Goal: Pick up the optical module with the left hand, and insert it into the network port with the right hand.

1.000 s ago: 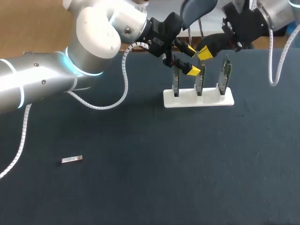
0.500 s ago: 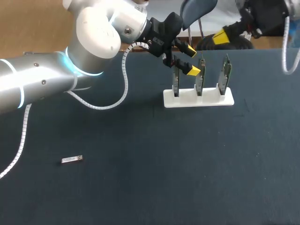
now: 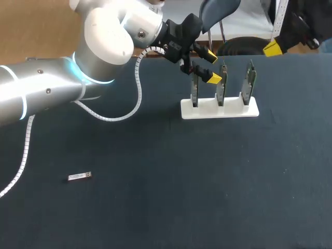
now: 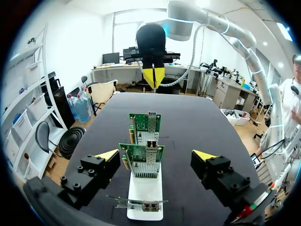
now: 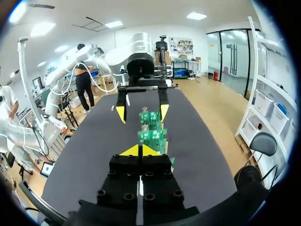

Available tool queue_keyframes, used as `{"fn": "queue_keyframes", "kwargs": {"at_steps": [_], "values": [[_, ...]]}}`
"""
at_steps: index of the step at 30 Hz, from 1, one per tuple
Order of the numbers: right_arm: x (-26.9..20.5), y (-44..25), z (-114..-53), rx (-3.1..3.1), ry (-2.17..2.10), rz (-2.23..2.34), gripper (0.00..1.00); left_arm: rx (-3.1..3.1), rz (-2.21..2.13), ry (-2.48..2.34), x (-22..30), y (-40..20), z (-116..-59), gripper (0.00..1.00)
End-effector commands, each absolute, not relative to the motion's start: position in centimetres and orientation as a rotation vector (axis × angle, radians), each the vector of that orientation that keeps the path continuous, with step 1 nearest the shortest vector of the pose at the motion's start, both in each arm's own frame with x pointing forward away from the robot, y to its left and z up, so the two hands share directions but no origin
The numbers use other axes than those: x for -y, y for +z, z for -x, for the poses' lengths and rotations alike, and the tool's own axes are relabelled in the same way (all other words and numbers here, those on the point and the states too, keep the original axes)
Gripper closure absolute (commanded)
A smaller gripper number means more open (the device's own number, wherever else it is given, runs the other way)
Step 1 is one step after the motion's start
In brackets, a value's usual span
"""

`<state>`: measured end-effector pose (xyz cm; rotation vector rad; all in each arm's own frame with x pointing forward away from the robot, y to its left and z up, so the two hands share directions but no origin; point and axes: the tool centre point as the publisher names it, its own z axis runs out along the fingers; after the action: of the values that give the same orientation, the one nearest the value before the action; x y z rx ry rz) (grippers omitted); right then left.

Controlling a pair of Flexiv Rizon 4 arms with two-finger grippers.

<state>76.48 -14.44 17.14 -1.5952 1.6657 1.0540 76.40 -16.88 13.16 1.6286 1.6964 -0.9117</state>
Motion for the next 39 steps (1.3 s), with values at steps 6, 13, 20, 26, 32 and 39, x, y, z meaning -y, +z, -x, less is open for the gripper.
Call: {"fn": "queue_keyframes", "kwargs": {"at_steps": [6, 13, 20, 26, 32, 39], "values": [[15.5, 16.0, -76.1, -1.692, 1.069, 1.613, 1.00, -1.700, -1.635, -0.913, 17.0, 13.2, -76.7, 0.00], [15.6, 15.3, -75.9, -1.685, 1.095, 1.621, 1.00, -1.700, -1.635, -0.913, 17.0, 13.2, -76.7, 0.00], [15.1, 14.6, -75.9, -1.694, 1.101, 1.626, 1.00, -1.700, -1.635, -0.913, 17.0, 13.2, -76.7, 0.00], [14.9, 14.3, -76.0, -1.700, 1.099, 1.624, 1.00, -1.700, -1.635, -0.913, 17.0, 13.2, -76.7, 0.00], [14.7, 14.2, -76.2, -1.702, 1.099, 1.619, 1.00, -1.700, -1.635, -0.913, 17.0, 13.2, -76.7, 0.00], [14.5, 14.4, -76.6, -1.694, 1.096, 1.619, 1.00, -1.700, -1.635, -0.913, 17.0, 13.2, -76.7, 0.00]]}}
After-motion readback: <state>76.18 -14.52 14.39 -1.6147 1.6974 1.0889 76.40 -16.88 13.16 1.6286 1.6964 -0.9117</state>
